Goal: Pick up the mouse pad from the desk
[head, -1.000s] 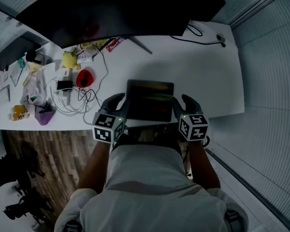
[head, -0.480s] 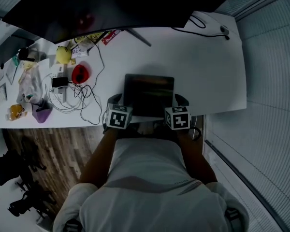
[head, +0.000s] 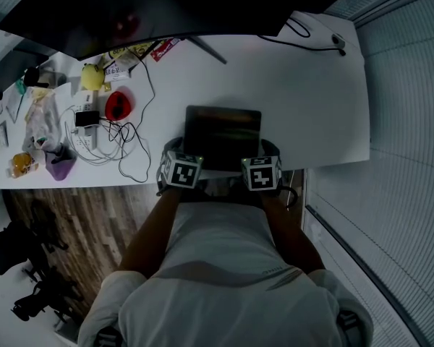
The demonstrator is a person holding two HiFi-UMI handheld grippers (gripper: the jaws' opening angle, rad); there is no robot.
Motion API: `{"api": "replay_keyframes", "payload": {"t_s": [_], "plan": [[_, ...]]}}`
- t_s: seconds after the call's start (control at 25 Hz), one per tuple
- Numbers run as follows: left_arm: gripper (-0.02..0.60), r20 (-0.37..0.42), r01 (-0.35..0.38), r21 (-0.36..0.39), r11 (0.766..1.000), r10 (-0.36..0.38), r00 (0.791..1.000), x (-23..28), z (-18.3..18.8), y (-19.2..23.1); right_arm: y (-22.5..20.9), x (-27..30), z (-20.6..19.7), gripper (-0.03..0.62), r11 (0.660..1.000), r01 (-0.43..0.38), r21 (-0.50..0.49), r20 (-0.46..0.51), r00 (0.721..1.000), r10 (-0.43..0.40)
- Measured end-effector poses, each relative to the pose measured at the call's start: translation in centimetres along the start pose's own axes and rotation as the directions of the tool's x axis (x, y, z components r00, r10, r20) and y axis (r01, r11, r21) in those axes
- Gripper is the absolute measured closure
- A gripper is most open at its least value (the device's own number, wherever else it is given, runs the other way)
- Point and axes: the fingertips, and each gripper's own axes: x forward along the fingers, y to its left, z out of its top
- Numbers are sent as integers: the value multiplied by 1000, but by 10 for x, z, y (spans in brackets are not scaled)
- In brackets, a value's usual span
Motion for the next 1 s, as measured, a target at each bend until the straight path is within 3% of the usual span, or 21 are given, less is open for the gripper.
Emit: {"api": "replay_keyframes", "payload": {"t_s": [0.36,0.6,0.72,0.84,1.0], "plan": [[342,-8,-11,-52,999,10,1000,-3,1,-6,8,3,-2,350,1000,12,11,19,1000,-12],[358,1,-10,-46,999,10,1000,-4,0,-9,24,2,-2,499,1000,14,-23,29,999,-14],[447,10,8,-39,999,-8,1000,-9,1,-16,28,2,-3,522,1000,-15,-19,38,999,16],[480,45,25,-40,999,-23,999,-17,3,-18,30,-2,0,524,998,-55,-10,57,997,56],[479,144,112,-55,992,-103,984,-38,14,-25,31,-20,10,533,997,-73,7,128,989,71]]}}
